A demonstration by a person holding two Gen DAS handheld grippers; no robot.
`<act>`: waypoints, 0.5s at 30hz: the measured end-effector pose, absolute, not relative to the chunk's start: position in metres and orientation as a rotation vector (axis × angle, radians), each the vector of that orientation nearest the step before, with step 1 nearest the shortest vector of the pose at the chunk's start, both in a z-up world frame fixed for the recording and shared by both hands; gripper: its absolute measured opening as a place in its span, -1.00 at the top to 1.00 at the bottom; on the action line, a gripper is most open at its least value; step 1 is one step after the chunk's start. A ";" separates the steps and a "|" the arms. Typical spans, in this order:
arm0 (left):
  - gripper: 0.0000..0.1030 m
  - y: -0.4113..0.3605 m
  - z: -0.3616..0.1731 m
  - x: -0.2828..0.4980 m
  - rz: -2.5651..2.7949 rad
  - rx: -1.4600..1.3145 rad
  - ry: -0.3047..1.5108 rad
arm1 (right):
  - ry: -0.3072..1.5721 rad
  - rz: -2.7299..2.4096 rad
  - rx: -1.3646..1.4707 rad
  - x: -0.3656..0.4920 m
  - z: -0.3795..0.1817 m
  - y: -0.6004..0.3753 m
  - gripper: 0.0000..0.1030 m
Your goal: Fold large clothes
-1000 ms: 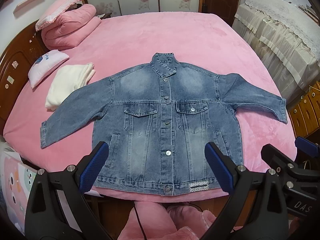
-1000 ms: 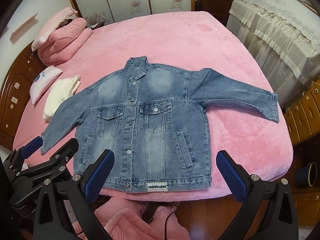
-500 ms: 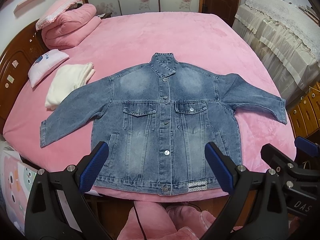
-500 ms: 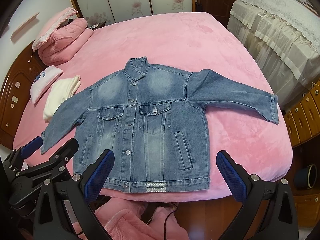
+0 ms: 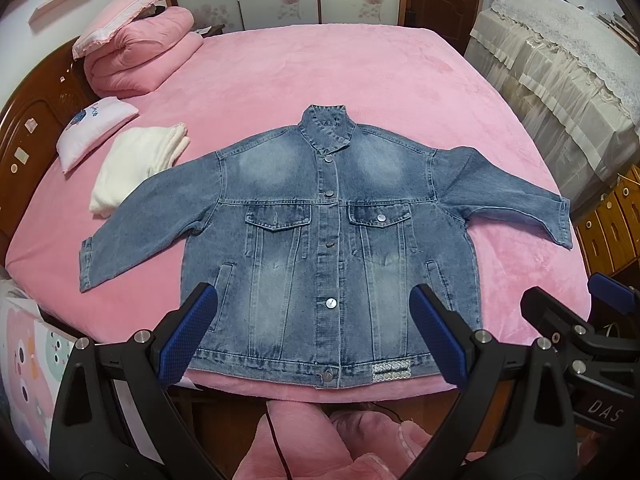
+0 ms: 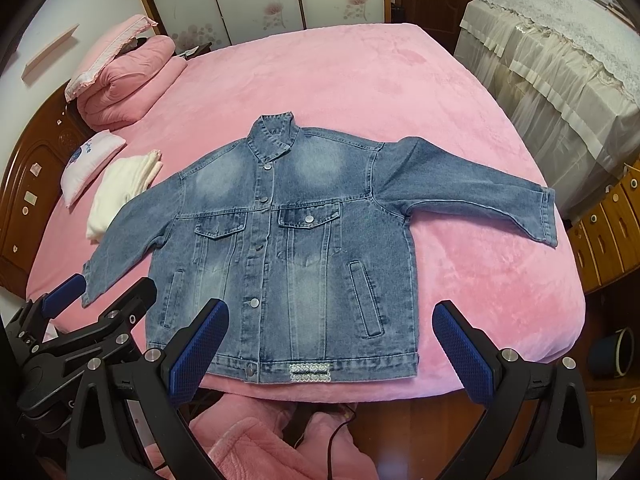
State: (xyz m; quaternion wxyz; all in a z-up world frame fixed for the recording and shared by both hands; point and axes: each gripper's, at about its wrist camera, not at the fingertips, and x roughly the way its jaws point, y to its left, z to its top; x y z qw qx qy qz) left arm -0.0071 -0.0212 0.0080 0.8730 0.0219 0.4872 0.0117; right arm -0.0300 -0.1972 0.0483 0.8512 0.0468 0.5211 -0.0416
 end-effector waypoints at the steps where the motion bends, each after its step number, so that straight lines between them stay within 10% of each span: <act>1: -0.86 -0.022 0.008 -0.007 0.026 0.044 1.017 | 1.097 -0.086 0.097 -0.030 0.048 -0.197 -1.00; 15: -0.86 -0.019 0.014 -0.027 0.051 0.001 0.980 | 1.076 -0.068 0.070 -0.034 0.050 -0.195 -1.00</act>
